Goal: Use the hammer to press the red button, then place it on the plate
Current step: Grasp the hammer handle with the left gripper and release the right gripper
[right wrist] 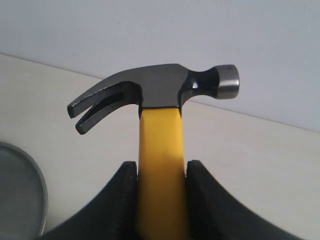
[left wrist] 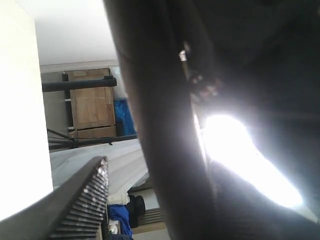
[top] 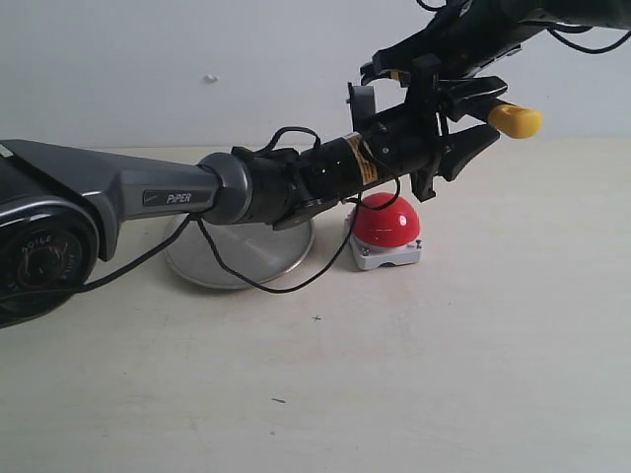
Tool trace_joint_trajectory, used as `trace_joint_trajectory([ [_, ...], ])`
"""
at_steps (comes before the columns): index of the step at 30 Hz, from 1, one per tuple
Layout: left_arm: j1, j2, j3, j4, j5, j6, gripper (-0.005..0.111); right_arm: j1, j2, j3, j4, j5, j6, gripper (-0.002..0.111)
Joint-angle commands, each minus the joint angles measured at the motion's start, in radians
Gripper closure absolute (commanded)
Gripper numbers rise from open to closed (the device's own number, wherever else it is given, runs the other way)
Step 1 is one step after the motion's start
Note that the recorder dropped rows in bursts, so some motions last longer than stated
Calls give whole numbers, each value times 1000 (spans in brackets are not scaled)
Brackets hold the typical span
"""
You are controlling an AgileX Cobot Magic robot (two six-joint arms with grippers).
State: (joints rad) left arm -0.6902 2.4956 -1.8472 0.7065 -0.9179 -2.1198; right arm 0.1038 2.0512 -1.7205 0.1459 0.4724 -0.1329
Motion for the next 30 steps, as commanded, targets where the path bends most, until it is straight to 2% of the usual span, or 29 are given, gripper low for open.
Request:
trace_joint_trajectory([
  [1, -7, -3, -8, -31, -3, -5, 48, 2, -34, -9, -22, -66, 5, 108],
  [7, -7, -3, -8, -90, 15, -5, 48, 2, -58, -9, -29, -57, 5, 108],
  [16, -7, -5, -11, -93, -13, -5, 49, 2, -65, -9, -40, -29, 5, 108],
  [27, -9, -5, -72, -91, -30, -5, 49, 2, -65, -9, -40, -37, 5, 108],
  [30, -9, -5, -72, -91, -22, -5, 55, 2, -65, -9, -40, -37, 5, 108],
])
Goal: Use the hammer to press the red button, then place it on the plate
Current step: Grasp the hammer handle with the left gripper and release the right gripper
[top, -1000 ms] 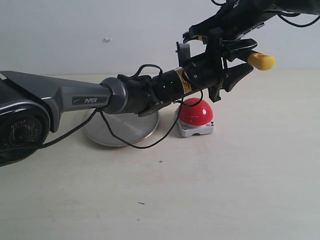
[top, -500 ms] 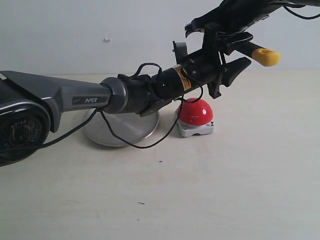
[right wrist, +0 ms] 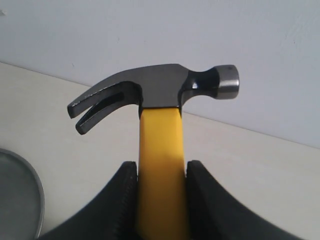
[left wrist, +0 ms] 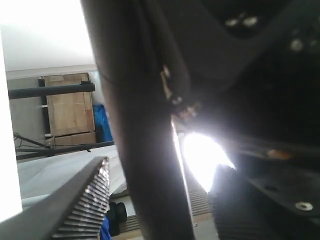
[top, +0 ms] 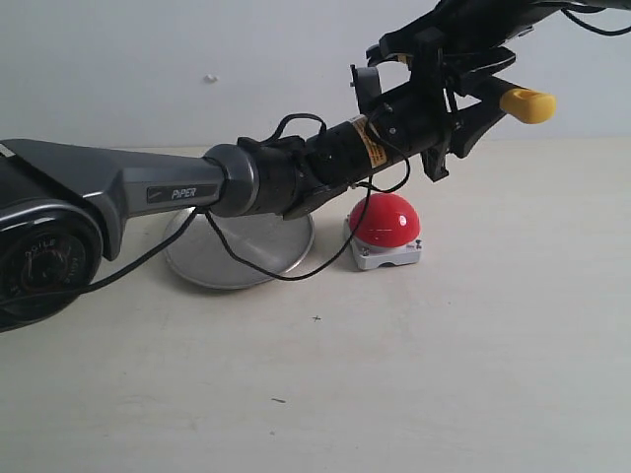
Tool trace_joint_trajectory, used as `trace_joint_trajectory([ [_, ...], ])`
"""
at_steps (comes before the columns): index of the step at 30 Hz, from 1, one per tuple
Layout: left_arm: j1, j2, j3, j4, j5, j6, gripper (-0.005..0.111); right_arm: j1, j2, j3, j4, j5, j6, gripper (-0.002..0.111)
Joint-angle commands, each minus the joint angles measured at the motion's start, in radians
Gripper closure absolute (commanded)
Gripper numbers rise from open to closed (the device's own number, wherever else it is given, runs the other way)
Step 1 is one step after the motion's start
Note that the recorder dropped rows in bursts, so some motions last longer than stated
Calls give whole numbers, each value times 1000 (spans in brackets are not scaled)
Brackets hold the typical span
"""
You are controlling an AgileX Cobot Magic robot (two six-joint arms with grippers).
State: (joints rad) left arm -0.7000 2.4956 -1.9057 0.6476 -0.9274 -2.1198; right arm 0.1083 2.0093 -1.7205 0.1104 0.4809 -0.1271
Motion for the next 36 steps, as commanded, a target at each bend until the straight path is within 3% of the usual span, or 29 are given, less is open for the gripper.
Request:
trace_joint_trajectory([
  [1, 1, -5, -13, -30, -8, -5, 60, -3, -23, -9, -5, -46, -1, 108],
  [12, 1, -5, -13, 20, 15, -5, 105, -3, -24, -9, -22, -33, -3, 108],
  [26, 3, -5, -13, 210, 21, 33, 107, -3, -41, -9, -22, -3, 0, 107],
  [30, 3, -7, -13, 237, 21, 38, 107, -3, -52, -9, -22, 11, 0, 93],
  [36, 3, -7, -16, 241, -1, 40, 107, -3, -53, -9, -19, 36, 0, 63],
])
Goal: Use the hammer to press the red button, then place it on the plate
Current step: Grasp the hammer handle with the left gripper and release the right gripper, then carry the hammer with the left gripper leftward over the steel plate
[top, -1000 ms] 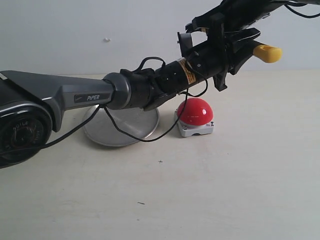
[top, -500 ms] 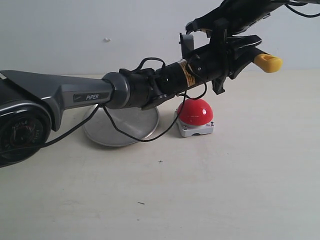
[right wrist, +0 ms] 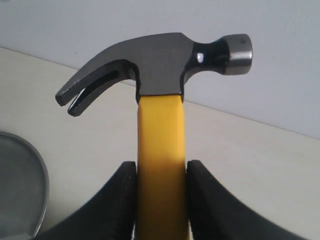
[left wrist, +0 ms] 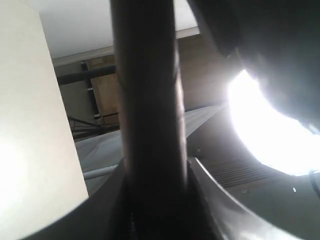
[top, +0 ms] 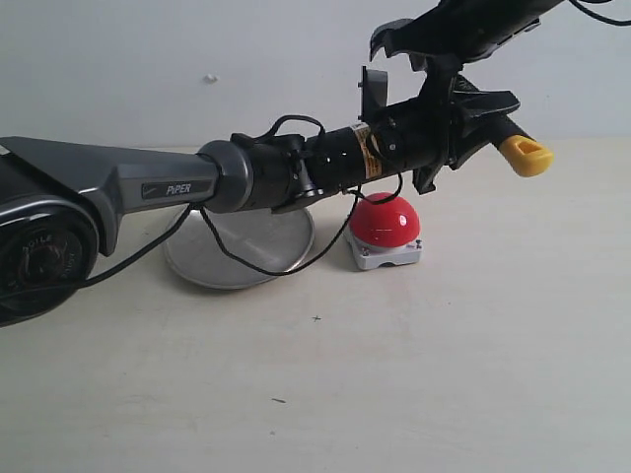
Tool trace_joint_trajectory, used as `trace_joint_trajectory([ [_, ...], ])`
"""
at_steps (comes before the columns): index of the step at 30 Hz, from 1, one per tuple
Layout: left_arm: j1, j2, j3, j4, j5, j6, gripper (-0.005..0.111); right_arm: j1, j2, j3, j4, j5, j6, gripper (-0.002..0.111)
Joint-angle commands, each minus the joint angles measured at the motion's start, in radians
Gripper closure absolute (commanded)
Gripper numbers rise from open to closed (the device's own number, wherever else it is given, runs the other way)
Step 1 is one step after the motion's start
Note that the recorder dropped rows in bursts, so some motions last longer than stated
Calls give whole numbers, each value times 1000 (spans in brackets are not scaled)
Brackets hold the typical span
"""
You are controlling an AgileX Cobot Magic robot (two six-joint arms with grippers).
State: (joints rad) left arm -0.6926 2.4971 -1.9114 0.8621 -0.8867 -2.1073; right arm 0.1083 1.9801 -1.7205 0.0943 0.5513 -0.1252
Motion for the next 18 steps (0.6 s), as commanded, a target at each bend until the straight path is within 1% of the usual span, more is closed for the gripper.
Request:
trace_joint_trajectory([
  [1, -4, -8, -10, 26, -42, 28, 107, -3, -26, -9, -3, -28, -2, 57],
  [4, -4, -8, -10, 34, -42, 29, 107, -3, -30, -9, -3, -19, -2, 46],
  [5, -4, -8, -10, 45, -42, 36, 107, -3, -39, -9, -3, -19, -2, 41],
  [6, -4, -8, -10, 55, -42, 36, 107, -3, -45, -9, -3, -19, -2, 39],
  [8, -2, -10, -10, 103, -42, 36, 107, -3, -75, -9, -9, -24, -2, 38],
  [12, 31, -49, -10, 309, -43, -20, 107, -3, -154, -9, -34, -34, -2, 38],
  [14, 55, -101, -10, 470, -70, -19, 107, -3, -201, -9, -87, -28, 12, 38],
  [16, 64, -141, -4, 554, -70, -19, 107, -3, -226, -9, -162, -15, 77, 38],
  [18, 65, -171, 1, 597, -70, -17, 107, -3, -243, -9, -212, 12, 107, 38],
])
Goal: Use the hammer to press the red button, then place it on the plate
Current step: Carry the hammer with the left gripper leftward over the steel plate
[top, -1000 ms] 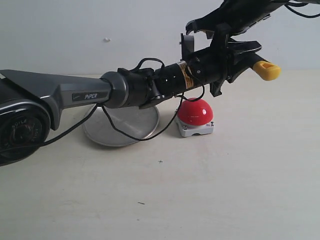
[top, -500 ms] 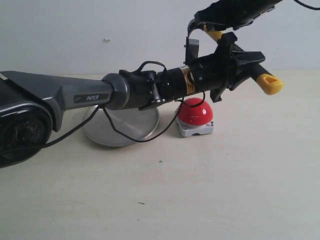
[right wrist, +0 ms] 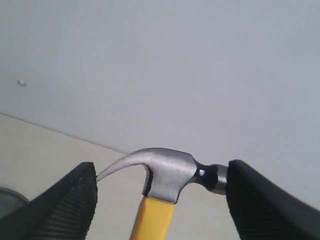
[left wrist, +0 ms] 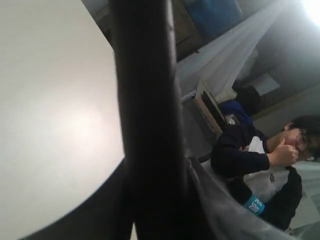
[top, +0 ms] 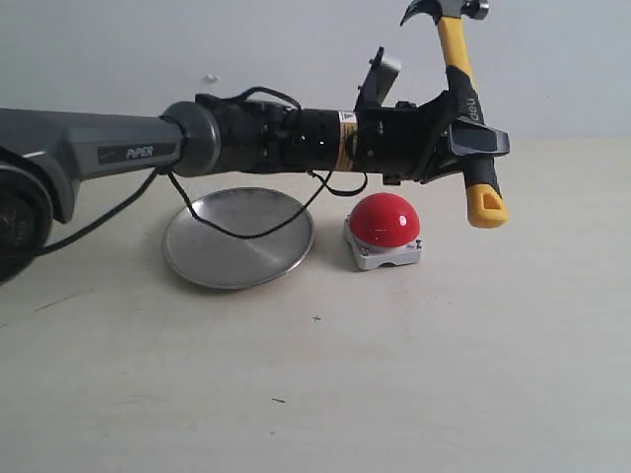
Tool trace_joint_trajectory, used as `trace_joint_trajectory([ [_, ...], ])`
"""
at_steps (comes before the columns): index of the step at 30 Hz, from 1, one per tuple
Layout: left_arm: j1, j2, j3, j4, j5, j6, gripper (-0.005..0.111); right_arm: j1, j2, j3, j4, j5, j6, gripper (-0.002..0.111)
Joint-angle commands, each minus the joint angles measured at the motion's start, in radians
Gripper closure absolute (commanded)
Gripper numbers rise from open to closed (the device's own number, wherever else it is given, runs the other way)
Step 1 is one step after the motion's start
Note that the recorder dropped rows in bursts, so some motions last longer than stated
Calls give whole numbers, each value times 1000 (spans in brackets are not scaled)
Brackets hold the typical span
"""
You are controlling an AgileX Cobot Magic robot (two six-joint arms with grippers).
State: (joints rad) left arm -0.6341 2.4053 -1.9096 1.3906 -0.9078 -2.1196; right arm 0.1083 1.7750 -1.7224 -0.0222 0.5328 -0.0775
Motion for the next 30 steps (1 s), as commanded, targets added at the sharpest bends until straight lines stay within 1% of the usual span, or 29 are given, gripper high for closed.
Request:
trace_joint_trajectory([
  [1, 7, -85, -1, 91, -49, -5, 107, -3, -41, -7, -110, 40, 64, 38],
  [2, 7, -98, -1, 149, -49, -5, 107, -3, -49, -7, -127, 64, 77, 38],
  [5, 11, -116, -1, 264, -61, -5, 107, -3, -61, -7, -158, 82, 83, 38],
  [9, 34, -118, -1, 320, -125, -5, 107, -3, -74, -7, -206, 96, 133, 38],
  [11, 48, -118, -1, 354, -134, -5, 107, -3, -79, -7, -216, 100, 136, 38],
  [24, 189, -118, -1, 354, -179, -5, 107, -3, -89, -7, -248, 86, 136, 38],
  [27, 234, -118, 7, 354, -188, -5, 107, -3, -89, -7, -249, 97, 136, 38],
  [30, 295, -134, 47, 354, -180, -5, 107, -3, -89, -7, -242, 107, 136, 38],
])
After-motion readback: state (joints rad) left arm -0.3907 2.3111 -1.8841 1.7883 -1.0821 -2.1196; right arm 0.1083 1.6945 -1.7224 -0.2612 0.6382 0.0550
